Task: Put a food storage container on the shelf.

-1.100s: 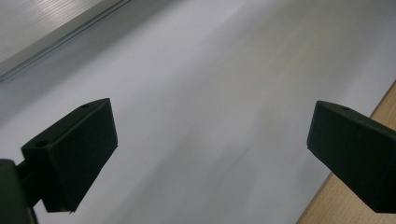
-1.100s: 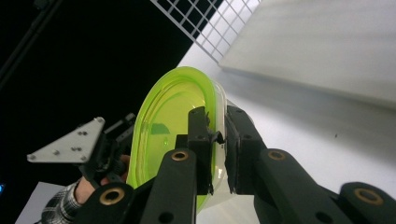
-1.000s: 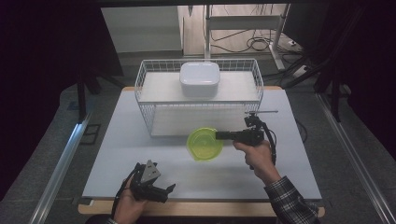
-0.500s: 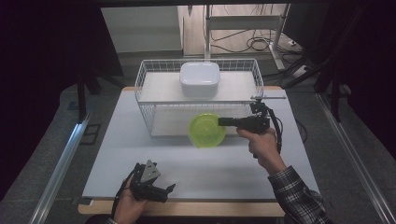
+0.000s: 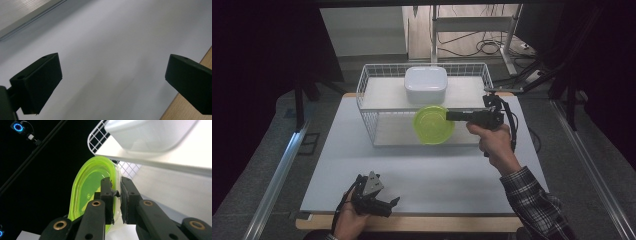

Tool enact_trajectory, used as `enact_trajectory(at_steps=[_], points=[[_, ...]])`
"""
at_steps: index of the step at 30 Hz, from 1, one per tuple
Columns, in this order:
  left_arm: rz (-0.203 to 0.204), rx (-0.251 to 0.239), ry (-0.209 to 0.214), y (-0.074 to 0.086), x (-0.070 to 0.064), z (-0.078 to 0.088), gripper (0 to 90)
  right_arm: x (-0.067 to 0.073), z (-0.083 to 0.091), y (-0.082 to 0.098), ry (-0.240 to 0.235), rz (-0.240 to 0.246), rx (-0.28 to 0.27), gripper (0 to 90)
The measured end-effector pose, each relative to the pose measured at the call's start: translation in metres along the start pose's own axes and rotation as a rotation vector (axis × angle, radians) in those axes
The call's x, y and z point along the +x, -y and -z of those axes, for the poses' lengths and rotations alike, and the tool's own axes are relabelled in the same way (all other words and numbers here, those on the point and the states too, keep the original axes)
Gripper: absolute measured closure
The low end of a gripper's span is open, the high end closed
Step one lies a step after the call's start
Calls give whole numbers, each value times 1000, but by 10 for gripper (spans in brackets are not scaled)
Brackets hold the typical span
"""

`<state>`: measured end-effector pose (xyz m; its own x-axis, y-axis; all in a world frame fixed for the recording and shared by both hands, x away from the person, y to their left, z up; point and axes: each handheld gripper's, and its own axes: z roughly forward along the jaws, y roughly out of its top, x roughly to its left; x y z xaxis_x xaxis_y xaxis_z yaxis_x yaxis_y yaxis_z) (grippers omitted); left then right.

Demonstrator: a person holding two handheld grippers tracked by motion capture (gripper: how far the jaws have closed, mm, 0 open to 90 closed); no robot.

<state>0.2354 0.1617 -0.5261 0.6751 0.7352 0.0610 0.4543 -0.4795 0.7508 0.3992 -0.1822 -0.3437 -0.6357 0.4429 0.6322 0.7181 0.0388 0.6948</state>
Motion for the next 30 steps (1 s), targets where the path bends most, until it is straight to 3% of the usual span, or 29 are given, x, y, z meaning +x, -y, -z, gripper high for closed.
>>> enact_trajectory(at_steps=[16, 30], points=[[-7, 15, 3, 0, -1, -1, 6, 27, -1, -47, -6, 10, -73, 816], [-8, 22, 8, 0, -2, -2, 7, 34, -9, -90, 61, -10, -165, 815]])
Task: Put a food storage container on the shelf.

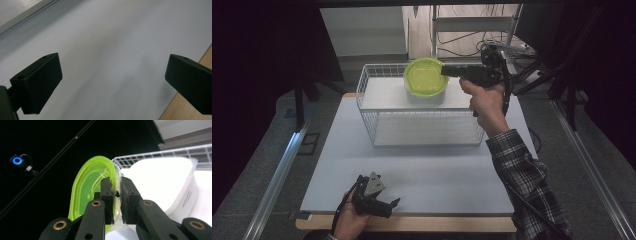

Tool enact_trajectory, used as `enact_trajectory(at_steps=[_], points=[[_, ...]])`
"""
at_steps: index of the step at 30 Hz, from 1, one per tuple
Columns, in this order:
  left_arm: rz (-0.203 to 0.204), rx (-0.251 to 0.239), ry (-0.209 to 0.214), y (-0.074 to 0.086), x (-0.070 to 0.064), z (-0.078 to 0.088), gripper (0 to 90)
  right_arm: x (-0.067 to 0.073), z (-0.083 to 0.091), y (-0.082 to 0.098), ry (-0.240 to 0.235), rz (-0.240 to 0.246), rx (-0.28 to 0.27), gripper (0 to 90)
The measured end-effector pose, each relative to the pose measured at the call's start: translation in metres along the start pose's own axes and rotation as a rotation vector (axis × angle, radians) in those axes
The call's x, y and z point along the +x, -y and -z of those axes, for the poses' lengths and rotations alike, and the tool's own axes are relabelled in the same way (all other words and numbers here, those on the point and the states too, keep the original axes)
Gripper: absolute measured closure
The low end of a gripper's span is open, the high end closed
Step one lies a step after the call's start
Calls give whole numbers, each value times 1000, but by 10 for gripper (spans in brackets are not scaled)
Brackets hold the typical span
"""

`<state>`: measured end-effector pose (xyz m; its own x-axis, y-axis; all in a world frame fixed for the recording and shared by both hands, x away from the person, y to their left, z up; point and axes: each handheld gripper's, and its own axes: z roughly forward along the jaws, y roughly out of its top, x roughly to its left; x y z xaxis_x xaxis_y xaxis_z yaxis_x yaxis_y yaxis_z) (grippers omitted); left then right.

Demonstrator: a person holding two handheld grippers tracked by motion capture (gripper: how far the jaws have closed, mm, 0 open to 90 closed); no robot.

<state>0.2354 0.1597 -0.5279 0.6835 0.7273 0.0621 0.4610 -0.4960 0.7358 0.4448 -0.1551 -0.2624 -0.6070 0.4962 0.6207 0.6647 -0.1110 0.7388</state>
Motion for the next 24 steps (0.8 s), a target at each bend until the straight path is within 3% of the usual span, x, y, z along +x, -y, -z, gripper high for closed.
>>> enact_trajectory(at_steps=[8, 24], points=[[0, 1, 2, 0, 0, 0, 8, -3, -12, -15, 56, -15, -48, 815], [-5, 1, 8, 0, 0, 0, 8, -14, -32, -21, 139, -63, -84, 812]])
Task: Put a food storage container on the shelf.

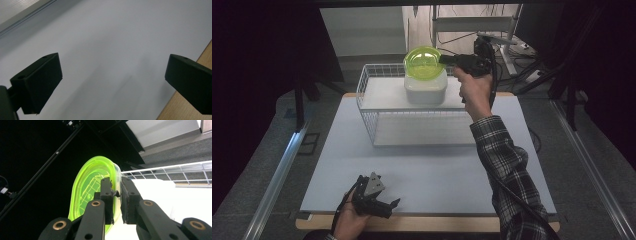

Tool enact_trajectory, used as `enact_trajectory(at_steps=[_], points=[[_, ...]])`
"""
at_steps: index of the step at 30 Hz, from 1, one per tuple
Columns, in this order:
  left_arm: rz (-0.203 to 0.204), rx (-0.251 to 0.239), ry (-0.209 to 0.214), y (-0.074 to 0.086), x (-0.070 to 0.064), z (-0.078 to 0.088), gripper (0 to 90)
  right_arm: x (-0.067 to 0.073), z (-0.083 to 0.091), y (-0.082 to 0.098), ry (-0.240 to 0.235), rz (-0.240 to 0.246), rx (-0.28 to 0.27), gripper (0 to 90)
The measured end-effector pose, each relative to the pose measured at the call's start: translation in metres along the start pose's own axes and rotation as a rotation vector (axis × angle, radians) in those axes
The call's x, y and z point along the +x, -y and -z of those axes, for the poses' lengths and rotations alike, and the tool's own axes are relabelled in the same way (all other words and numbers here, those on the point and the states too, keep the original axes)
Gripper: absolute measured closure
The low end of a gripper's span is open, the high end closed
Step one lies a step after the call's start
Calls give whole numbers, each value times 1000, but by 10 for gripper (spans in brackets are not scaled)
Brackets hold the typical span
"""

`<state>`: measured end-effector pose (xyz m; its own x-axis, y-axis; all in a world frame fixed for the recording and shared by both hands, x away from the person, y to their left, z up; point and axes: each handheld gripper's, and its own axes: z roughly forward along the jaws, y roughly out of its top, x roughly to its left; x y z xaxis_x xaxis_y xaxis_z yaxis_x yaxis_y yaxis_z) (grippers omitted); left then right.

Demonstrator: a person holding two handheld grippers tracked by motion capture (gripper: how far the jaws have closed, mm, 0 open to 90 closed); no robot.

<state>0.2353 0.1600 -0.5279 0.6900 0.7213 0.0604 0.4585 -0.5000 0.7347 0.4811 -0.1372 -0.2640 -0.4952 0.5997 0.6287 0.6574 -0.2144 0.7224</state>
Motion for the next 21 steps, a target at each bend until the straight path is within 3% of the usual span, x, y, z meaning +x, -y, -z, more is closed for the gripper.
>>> enact_trajectory(at_steps=[5, 11, 17, 21], points=[[2, 2, 3, 0, -1, 0, 8, 0, -2, -1, 25, -19, 8, 791], [2, 6, 6, 0, -1, -1, 8, 3, -5, -2, 92, 11, 15, 717], [3, 8, 9, 0, 0, -2, 8, 3, -7, -3, 118, 30, 17, 648], [6, 7, 13, 0, 0, -2, 8, 1, -8, -3, 94, 33, 32, 541]])
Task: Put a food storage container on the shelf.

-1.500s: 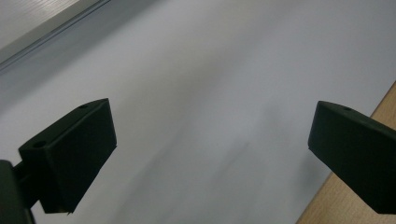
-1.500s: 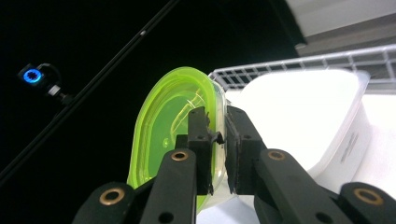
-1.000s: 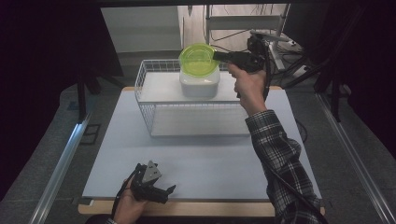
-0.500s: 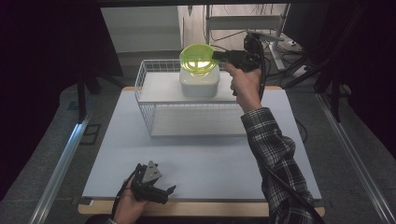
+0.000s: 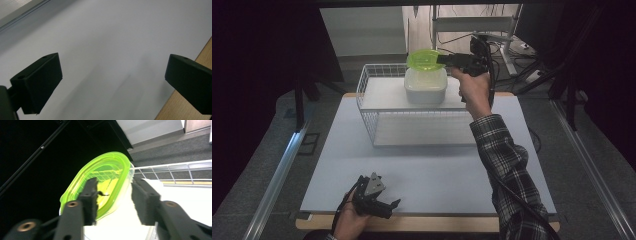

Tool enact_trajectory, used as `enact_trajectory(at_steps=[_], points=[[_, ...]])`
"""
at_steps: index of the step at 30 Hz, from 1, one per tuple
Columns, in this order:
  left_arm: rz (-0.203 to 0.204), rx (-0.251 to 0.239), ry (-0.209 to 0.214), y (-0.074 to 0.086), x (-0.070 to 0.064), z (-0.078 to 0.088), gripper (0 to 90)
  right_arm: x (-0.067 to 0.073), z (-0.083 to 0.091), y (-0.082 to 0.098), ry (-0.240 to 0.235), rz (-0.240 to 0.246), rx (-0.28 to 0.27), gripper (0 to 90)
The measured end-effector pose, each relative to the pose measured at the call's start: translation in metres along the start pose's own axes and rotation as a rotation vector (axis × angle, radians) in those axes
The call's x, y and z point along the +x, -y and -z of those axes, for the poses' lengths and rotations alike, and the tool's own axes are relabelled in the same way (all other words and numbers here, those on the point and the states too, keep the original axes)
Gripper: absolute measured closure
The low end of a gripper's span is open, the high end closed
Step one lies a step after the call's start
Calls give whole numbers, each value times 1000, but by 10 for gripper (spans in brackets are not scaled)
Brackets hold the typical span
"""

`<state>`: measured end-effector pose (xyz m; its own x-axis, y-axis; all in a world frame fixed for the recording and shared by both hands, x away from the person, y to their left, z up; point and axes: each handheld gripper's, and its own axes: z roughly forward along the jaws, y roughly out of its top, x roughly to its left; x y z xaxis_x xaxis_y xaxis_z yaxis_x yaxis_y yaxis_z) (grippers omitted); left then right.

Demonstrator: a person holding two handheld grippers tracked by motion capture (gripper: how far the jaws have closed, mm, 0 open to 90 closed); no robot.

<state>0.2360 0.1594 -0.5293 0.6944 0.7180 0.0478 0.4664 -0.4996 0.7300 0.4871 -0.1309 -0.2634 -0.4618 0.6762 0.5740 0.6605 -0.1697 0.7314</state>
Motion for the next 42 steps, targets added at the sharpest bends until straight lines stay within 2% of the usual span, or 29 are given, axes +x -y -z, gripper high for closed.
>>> enact_trajectory(at_steps=[5, 8, 16, 24, 33, 42], points=[[3, 1, 2, 0, 0, 0, 8, 0, -1, -1, -20, 20, -9, 369], [3, 1, 2, 0, 0, 0, 8, 0, -2, 0, -26, 48, 7, 262], [4, 3, 2, 0, 0, 0, 8, -6, 0, 9, -51, 141, 28, 105], [4, 6, 2, 0, 0, -1, 8, -11, 10, 24, -74, 211, 20, 68], [2, 6, 4, 0, 0, -1, 8, -13, 29, 44, -53, 303, 41, 65], [11, -6, 9, 0, 0, -1, 7, -14, 43, 66, -55, 384, 61, 44]])
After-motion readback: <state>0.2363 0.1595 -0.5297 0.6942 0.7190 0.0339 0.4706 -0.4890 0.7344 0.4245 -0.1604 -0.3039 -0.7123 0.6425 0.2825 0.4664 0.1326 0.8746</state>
